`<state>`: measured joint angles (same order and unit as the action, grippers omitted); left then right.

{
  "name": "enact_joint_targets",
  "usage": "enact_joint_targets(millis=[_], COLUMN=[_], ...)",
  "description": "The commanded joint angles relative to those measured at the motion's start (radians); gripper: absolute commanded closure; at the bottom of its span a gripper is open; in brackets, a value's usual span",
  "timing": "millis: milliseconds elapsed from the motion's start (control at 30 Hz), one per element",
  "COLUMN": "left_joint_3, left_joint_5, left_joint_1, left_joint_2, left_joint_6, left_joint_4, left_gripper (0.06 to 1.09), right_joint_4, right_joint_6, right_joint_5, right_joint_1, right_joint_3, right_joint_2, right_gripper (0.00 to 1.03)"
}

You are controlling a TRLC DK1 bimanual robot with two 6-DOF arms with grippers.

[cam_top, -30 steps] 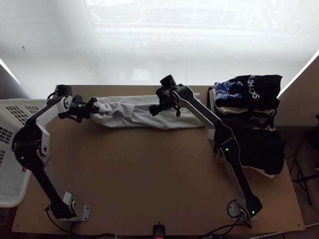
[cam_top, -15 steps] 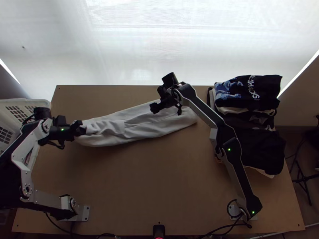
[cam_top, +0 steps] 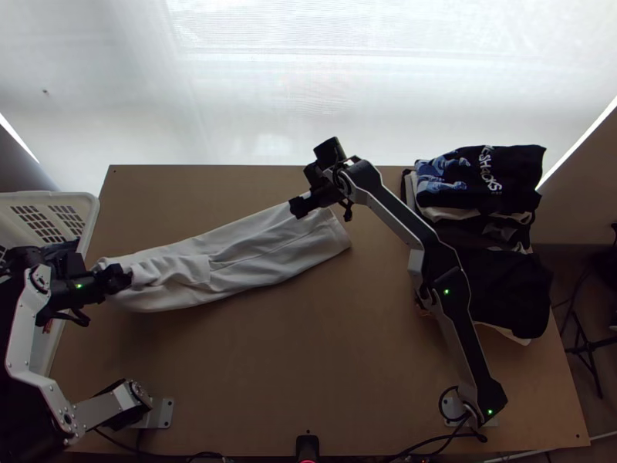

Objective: Fold the t-shirt

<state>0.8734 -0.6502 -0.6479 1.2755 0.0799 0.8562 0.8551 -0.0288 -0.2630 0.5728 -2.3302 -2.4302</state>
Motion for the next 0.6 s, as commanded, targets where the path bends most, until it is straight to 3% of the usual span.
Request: enact_joint_targets(millis=[0,233,567], left_joint_3=[0.064,0.133,0.191], left_joint_5=[-0.008,0.003,0.118], left_joint_1=[0.088,0.352,0.619], left_joint_2=[-0.173,-0.179,-0.018], left_joint_6=[-0.075,-0.278,-0.413], left_joint_4=[0.061,-0.059,-0.235], left_gripper=[1.05,1.05,1.05], right_joint_4=[0.016,-0.062,-0.065], right_joint_6=[0.003,0.007,0.055], right_joint_5=[0.004,0.033,0.041], right_joint_1=[-0.019,-0.097,-0.225], right_joint_3=[0.057,0.348,0.595], right_joint_2=[0.049,0.296,0.632], right_gripper=[0.04,0.04,0.04])
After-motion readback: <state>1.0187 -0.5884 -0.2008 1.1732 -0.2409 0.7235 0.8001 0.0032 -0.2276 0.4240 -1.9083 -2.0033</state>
